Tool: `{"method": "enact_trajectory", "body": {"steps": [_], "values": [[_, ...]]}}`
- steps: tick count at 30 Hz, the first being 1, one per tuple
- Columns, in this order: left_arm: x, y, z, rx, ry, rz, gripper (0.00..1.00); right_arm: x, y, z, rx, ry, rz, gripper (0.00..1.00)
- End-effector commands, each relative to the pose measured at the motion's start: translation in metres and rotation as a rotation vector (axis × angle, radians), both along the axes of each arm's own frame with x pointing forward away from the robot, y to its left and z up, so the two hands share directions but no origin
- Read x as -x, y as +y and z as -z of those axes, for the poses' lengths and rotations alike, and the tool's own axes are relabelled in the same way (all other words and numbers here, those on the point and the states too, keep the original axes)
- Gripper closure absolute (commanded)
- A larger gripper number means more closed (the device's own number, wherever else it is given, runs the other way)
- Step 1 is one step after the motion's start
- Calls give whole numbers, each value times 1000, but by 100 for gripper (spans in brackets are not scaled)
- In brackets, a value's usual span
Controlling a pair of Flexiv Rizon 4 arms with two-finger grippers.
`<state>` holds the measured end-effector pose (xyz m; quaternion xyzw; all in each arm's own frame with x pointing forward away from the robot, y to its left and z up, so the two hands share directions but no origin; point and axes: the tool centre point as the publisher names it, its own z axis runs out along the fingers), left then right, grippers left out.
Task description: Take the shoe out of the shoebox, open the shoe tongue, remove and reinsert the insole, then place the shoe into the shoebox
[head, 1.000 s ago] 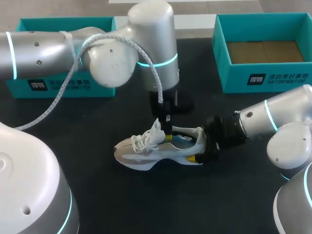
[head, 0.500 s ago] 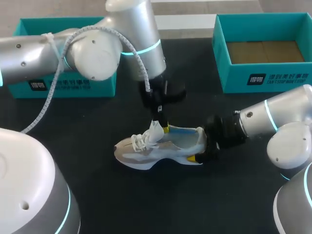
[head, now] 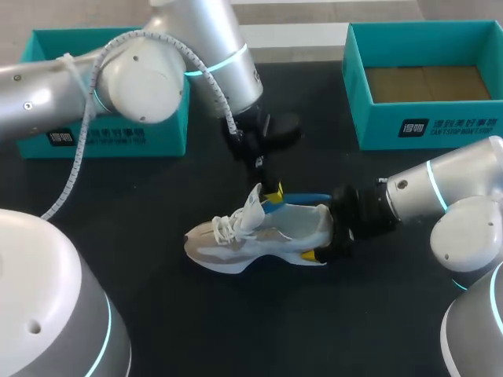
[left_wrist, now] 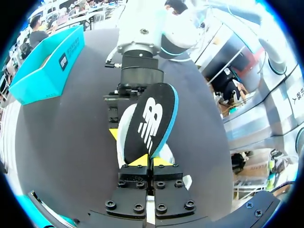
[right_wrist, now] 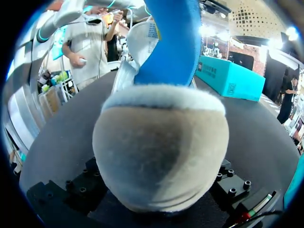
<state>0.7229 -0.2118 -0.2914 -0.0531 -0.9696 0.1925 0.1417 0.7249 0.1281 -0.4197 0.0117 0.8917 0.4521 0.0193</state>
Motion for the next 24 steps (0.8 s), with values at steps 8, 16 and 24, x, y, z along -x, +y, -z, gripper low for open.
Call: {"method": "enact_trajectory", "body": {"steps": [8, 16, 24], "values": [[-6, -33, -4, 77, -17, 51, 100, 0, 1, 0, 4, 0, 1, 100], [2, -25, -3, 121, -32, 78, 64, 0, 1, 0, 4, 0, 1, 100], [6, -10, -3, 164, -101, 79, 57, 0, 1, 0, 4, 0, 1, 100]]}}
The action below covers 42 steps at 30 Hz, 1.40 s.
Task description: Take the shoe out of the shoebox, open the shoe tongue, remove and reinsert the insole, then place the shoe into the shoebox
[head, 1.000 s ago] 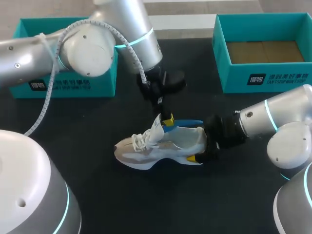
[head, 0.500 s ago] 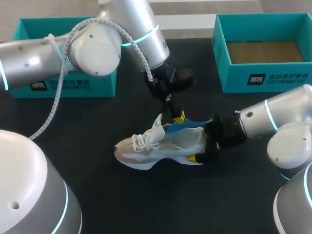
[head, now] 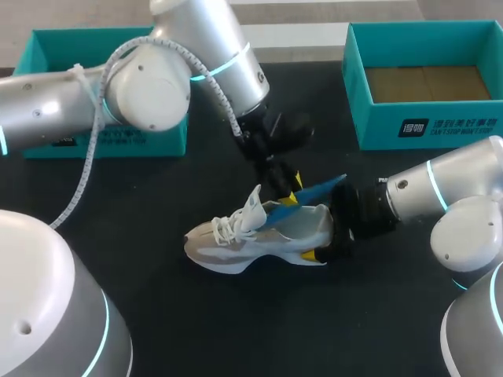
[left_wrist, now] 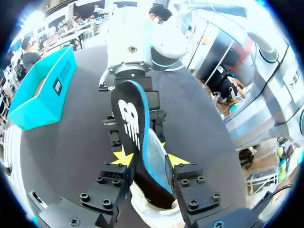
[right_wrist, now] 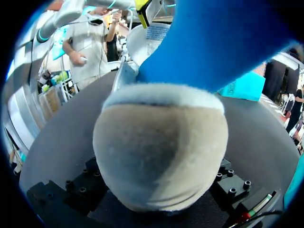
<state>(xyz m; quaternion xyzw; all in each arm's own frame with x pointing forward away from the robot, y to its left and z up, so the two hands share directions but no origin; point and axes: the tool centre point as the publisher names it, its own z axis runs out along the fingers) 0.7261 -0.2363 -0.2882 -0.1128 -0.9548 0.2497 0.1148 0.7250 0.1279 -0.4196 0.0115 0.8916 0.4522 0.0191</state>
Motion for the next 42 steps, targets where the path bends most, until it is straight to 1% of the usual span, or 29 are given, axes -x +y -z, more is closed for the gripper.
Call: {"method": "enact_trajectory", "body": {"steps": [1, 7, 12, 15, 19, 21, 25, 28, 29, 31, 33, 35, 40, 41, 42], "values": [[9, 15, 1, 30, -39, -11, 56, 0, 1, 0, 4, 0, 1, 100], [6, 14, 4, 50, -79, -17, 58, 0, 1, 0, 4, 0, 1, 100], [7, 14, 6, 88, -91, -34, 59, 0, 1, 0, 4, 0, 1, 100], [9, 13, 7, 98, -83, -39, 61, 0, 1, 0, 4, 0, 1, 100], [15, 11, 7, 120, -78, -68, 59, 0, 1, 0, 4, 0, 1, 100], [20, 10, 5, 130, -97, -92, 56, 0, 1, 0, 4, 0, 1, 100], [25, 7, 4, 167, -125, -155, 58, 0, 1, 0, 4, 0, 1, 100], [28, 4, 3, 184, -146, -184, 56, 0, 1, 0, 4, 0, 1, 100], [28, 3, 3, 184, -152, -193, 58, 0, 1, 0, 4, 0, 1, 100], [28, 1, 1, 192, -167, -213, 58, 0, 1, 0, 4, 0, 1, 100], [25, -1, 0, 191, -171, -217, 58, 0, 1, 0, 4, 0, 1, 100], [23, -2, -2, 190, -180, -225, 55, 0, 1, 0, 4, 0, 1, 100], [17, -5, -5, 188, -186, -227, 53, 0, 1, 0, 4, 0, 1, 100], [17, -5, -6, 189, -186, -228, 52, 0, 1, 0, 4, 0, 1, 100], [16, -5, -7, 188, -187, -230, 46, 0, 1, 0, 4, 0, 1, 100]]}}
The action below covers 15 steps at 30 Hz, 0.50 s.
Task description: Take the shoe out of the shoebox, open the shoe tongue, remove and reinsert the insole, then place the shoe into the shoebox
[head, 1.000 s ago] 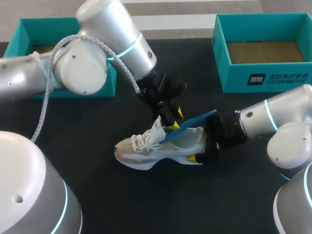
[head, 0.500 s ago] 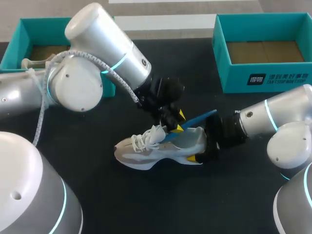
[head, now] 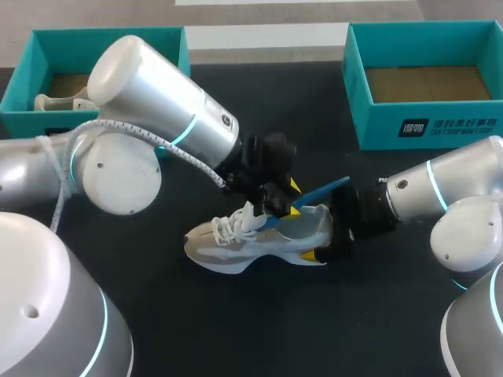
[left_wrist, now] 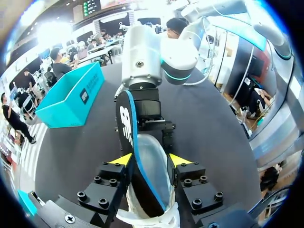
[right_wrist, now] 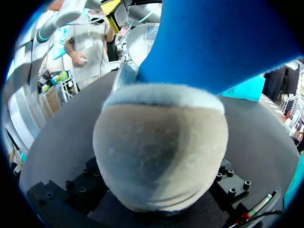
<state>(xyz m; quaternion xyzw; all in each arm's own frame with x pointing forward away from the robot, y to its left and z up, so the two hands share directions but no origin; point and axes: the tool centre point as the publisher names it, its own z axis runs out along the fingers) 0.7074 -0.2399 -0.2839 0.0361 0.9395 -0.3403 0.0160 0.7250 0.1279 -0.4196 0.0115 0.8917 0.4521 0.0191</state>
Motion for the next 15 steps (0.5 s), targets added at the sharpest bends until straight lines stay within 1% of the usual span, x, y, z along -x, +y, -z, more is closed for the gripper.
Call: {"method": "enact_trajectory", "body": {"steps": [1, 2, 15], "values": [[-3, -2, -5, -2, 4, -12, 16, 0, 1, 0, 4, 0, 1, 100], [-3, -2, -6, -1, 7, -16, 0, 0, 1, 0, 4, 0, 1, 100], [-3, -2, -6, -1, 7, -16, 0, 0, 1, 0, 4, 0, 1, 100]]}}
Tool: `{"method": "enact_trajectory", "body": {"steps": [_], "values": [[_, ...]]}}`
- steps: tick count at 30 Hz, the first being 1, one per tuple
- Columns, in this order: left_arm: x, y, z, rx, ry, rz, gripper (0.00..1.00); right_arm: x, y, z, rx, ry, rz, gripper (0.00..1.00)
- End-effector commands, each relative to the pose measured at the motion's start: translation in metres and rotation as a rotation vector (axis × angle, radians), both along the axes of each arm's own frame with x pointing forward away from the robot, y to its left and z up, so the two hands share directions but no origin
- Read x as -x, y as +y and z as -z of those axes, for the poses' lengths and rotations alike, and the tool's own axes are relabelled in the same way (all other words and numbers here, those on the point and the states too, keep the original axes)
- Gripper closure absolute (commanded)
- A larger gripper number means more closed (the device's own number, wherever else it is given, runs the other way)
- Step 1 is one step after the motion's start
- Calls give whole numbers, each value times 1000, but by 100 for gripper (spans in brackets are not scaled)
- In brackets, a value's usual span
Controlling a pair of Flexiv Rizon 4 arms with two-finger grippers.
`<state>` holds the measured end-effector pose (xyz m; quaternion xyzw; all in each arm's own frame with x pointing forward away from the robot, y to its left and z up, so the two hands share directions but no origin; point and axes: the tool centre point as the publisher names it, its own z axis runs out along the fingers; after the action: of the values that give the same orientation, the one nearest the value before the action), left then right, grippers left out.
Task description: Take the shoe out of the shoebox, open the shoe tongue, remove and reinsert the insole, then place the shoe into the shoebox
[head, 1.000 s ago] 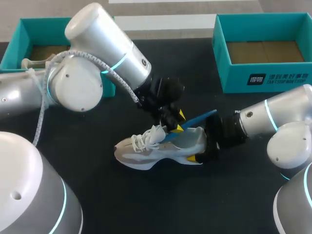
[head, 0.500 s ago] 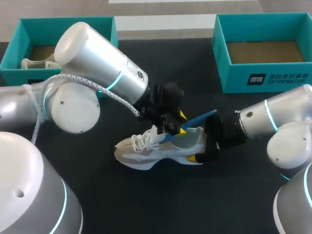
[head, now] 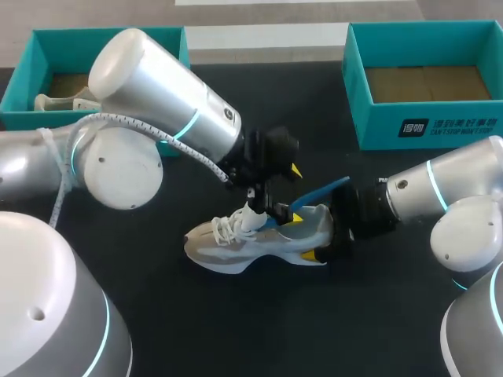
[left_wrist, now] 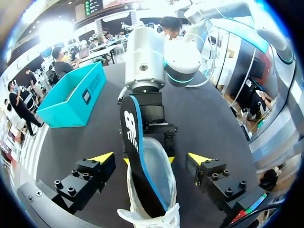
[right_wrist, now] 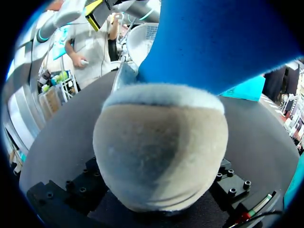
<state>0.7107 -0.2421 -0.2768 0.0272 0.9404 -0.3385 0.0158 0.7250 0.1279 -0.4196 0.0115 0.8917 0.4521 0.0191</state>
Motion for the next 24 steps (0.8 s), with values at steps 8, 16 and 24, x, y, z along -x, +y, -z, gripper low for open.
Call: {"method": "enact_trajectory", "body": {"steps": [8, 16, 24], "values": [[0, 1, 1, 2, 0, 1, 0, 0, 1, 0, 4, 0, 1, 100], [-9, -7, 8, -6, -39, -55, 0, 0, 1, 0, 4, 0, 1, 100], [-15, -8, 14, -4, -3, -47, 2, 0, 1, 0, 4, 0, 1, 100]]}}
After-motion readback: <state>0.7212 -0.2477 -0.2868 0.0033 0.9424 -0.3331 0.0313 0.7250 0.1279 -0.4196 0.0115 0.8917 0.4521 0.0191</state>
